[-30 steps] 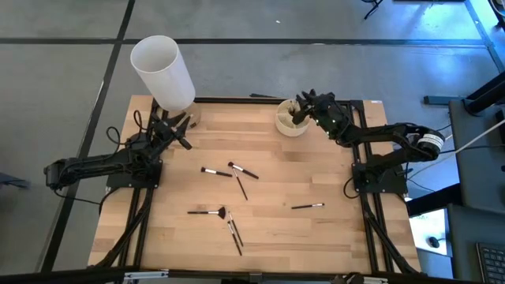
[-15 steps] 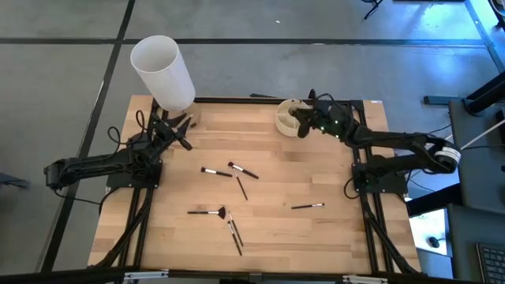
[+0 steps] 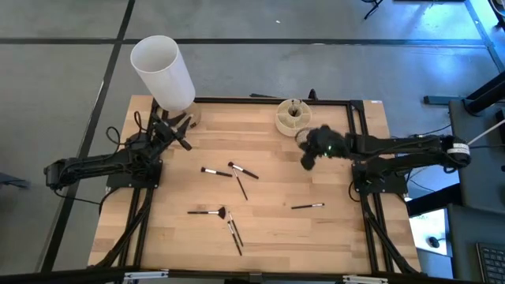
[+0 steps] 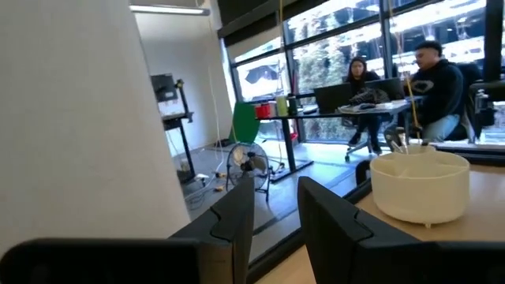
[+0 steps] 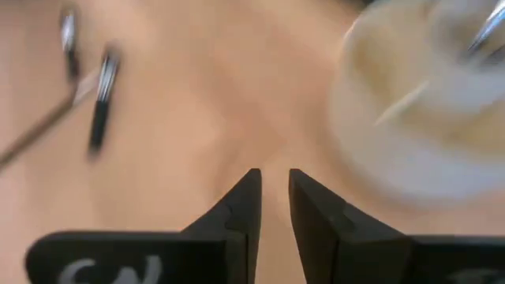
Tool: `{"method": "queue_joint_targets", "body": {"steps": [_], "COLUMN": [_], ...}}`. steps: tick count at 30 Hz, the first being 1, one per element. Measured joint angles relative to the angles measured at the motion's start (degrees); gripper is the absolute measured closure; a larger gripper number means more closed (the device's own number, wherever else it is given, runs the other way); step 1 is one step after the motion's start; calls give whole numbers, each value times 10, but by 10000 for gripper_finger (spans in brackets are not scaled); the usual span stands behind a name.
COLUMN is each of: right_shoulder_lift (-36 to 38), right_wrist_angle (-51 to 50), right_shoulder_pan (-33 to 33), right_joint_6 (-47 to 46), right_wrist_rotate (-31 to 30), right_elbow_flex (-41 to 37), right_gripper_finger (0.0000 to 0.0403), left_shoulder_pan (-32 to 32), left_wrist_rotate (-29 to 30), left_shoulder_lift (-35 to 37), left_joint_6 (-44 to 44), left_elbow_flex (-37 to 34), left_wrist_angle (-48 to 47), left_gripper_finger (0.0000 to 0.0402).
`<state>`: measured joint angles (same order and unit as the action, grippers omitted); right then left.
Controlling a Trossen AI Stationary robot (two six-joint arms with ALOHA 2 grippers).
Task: Sort items
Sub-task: Put the foundation brush into the pen organizer
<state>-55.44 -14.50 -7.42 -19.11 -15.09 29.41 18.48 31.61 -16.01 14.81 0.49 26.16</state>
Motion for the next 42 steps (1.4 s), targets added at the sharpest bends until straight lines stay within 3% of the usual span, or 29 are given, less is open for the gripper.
{"method": "queue_joint_targets", "body": {"steps": [6,12,18,27,33,42], "right_shoulder_lift": [-1,-4,-33,-110,-143,-183], "right_wrist_angle": [-135,-145,-158,-179,-184,-181], "right_shoulder_pan": [144,266,344,402,405,406], "right_joint_6": [-121,-210,-286,-296,-284,-269], "right_wrist_rotate": [18,35,52,101,103,121], "right_elbow_flex": [11,12,12,12,12,12], "right_gripper_finger": [335,305,271,267,267,267], "left_shoulder_pan": [0,0,0,0,0,0], "left_wrist_rotate": [-16,-97,-106,-103,-72,-71], "left_shoulder_lift": [0,0,0,0,0,0], "left_joint_6": [18,40,44,55,41,21], "left_elbow_flex": [0,0,0,0,0,0], "left_wrist_angle": [21,28,33,32,32,24], "left_gripper_finger": [307,306,306,307,307,307]}}
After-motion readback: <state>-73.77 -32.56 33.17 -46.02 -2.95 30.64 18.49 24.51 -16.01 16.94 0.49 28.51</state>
